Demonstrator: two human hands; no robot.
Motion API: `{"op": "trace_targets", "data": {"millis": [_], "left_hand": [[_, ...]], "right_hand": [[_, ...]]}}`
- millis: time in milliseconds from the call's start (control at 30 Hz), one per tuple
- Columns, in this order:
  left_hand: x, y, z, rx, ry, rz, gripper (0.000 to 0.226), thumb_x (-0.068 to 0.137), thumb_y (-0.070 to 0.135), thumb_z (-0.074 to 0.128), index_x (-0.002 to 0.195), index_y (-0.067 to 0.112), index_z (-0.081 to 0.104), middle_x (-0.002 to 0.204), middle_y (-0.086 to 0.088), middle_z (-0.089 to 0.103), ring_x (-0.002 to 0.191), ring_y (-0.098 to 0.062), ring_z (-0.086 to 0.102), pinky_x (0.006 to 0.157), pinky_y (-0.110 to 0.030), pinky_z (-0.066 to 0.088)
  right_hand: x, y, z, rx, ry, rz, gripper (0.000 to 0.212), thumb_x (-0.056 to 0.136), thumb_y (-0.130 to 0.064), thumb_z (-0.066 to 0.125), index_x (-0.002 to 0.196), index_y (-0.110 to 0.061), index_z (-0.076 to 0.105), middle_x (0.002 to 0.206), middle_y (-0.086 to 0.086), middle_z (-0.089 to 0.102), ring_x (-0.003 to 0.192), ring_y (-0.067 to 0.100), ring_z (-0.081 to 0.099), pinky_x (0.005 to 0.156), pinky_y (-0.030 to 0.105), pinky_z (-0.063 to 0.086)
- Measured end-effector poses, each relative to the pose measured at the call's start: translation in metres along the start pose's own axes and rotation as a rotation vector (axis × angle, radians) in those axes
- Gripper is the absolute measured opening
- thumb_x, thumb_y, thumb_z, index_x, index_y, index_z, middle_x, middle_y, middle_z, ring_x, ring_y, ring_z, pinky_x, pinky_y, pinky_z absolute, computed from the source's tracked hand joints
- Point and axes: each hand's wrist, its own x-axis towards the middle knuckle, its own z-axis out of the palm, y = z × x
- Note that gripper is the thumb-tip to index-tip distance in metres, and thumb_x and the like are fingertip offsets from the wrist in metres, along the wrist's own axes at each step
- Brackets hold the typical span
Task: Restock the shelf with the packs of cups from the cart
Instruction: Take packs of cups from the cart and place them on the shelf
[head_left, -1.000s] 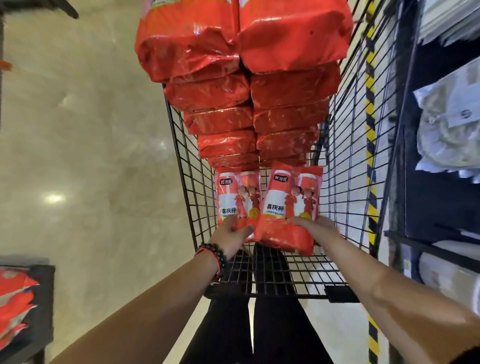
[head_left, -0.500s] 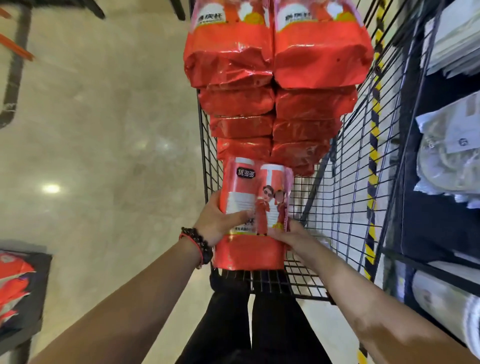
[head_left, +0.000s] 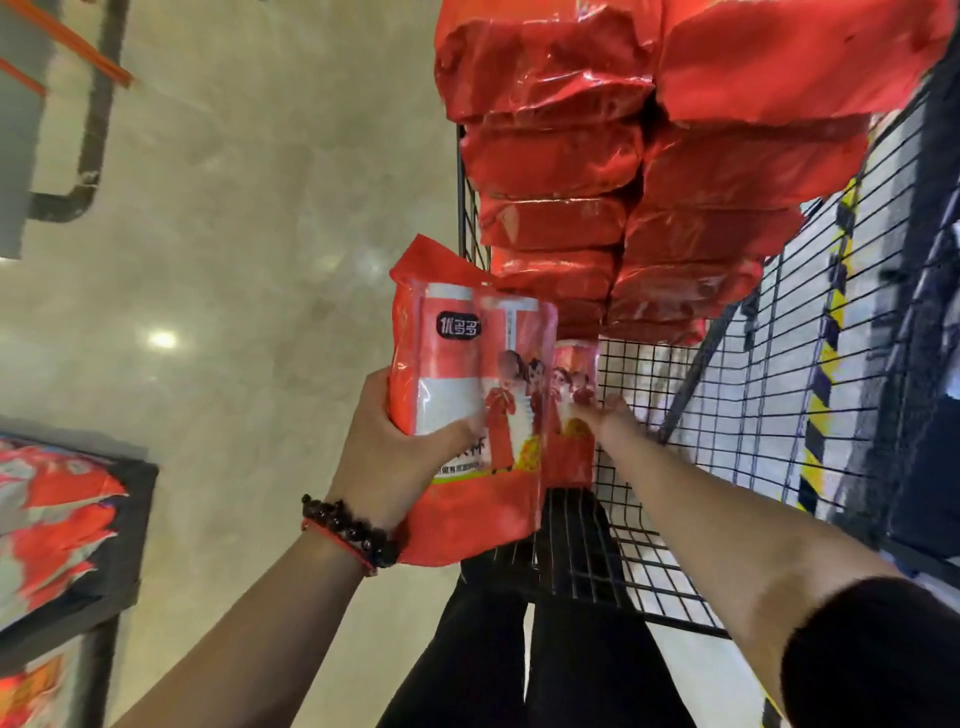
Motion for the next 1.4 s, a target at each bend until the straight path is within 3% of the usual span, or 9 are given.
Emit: {"op": "trace_targets", "data": {"millis": [133, 300, 467, 733, 933, 1033, 1133, 1300, 1400], "left_hand": [[-0.008, -0.001, -0.005, 0.038, 0.011, 0.022, 0.077, 0.045, 0.058, 0.084, 0.113, 0.039, 0.053, 0.103, 0.015, 0.067, 0.086, 0.003, 0.069, 0.062, -0.011, 0.053], [-0.012, 0.003, -0.005, 0.036, -0.006, 0.029, 0.073, 0.047, 0.054, 0.085, 0.111, 0.037, 0.055, 0.098, 0.021, 0.068, 0.084, 0.003, 0.069, 0.06, -0.01, 0.052], [-0.013, 0.007, -0.006, 0.048, -0.026, 0.03, 0.066, 0.047, 0.053, 0.086, 0.104, 0.042, 0.055, 0.097, 0.029, 0.067, 0.083, 0.004, 0.069, 0.059, -0.009, 0.052], [-0.026, 0.026, 0.015, 0.067, -0.156, 0.013, 0.073, 0.043, 0.053, 0.088, 0.106, 0.039, 0.054, 0.098, 0.009, 0.07, 0.076, 0.002, 0.07, 0.051, -0.011, 0.052], [-0.047, 0.063, 0.041, 0.1, -0.323, 0.221, 0.049, 0.045, 0.044, 0.084, 0.086, 0.062, 0.061, 0.083, 0.025, 0.073, 0.068, 0.002, 0.07, 0.05, -0.008, 0.048], [-0.056, 0.074, 0.047, 0.113, -0.408, 0.321, 0.049, 0.047, 0.043, 0.081, 0.094, 0.045, 0.066, 0.082, 0.009, 0.076, 0.064, 0.001, 0.069, 0.049, -0.011, 0.049], [-0.064, 0.074, 0.05, 0.15, -0.507, 0.362, 0.065, 0.043, 0.047, 0.082, 0.101, 0.026, 0.064, 0.088, -0.002, 0.075, 0.069, -0.008, 0.072, 0.053, -0.02, 0.054], [-0.098, 0.073, 0.069, 0.232, -0.677, 0.482, 0.059, 0.042, 0.047, 0.089, 0.091, 0.031, 0.06, 0.08, 0.011, 0.072, 0.063, 0.01, 0.065, 0.053, -0.011, 0.047], [-0.132, 0.065, 0.091, 0.316, -0.781, 0.545, 0.054, 0.051, 0.03, 0.096, 0.092, 0.025, 0.062, 0.09, 0.005, 0.072, 0.069, -0.001, 0.07, 0.06, -0.019, 0.055]], "right_hand": [[0.018, 0.0, 0.017, 0.005, -0.079, 0.052, 0.097, 0.089, -0.032, 0.076, 0.157, -0.001, 0.014, 0.159, 0.02, 0.033, 0.144, 0.036, 0.037, 0.114, 0.037, 0.034], [0.021, 0.005, 0.016, -0.116, -0.064, 0.084, 0.088, 0.066, -0.036, 0.093, 0.137, -0.001, 0.053, 0.133, 0.021, 0.062, 0.118, 0.037, 0.063, 0.102, 0.049, 0.052], [-0.004, 0.002, 0.011, -0.146, 0.074, 0.017, 0.094, 0.063, -0.033, 0.095, 0.135, -0.006, 0.043, 0.137, 0.017, 0.059, 0.125, 0.036, 0.058, 0.106, 0.044, 0.047], [-0.084, 0.033, -0.048, 0.134, 0.282, -0.171, 0.051, 0.072, -0.032, 0.088, 0.108, -0.03, 0.053, 0.096, -0.01, 0.069, 0.066, 0.001, 0.06, 0.051, 0.02, 0.038], [-0.161, 0.053, -0.113, 0.361, 0.497, -0.249, 0.067, 0.059, -0.044, 0.089, 0.117, -0.029, 0.059, 0.099, -0.007, 0.073, 0.081, 0.015, 0.071, 0.07, 0.036, 0.06], [-0.205, 0.073, -0.133, 0.539, 0.615, -0.305, 0.085, 0.041, -0.063, 0.081, 0.117, -0.031, 0.059, 0.106, -0.004, 0.073, 0.093, 0.02, 0.071, 0.077, 0.037, 0.058], [-0.248, 0.107, -0.135, 0.73, 0.738, -0.35, 0.067, 0.051, -0.047, 0.087, 0.111, -0.032, 0.061, 0.099, -0.007, 0.076, 0.095, 0.02, 0.072, 0.081, 0.043, 0.059], [-0.329, 0.185, -0.115, 0.929, 0.988, -0.268, 0.072, 0.046, -0.044, 0.086, 0.112, -0.036, 0.06, 0.094, -0.015, 0.075, 0.091, 0.008, 0.072, 0.083, 0.036, 0.058], [-0.379, 0.241, -0.097, 1.038, 1.076, -0.228, 0.07, 0.044, -0.042, 0.085, 0.11, -0.035, 0.062, 0.095, -0.014, 0.075, 0.087, 0.006, 0.073, 0.083, 0.039, 0.06]]}}
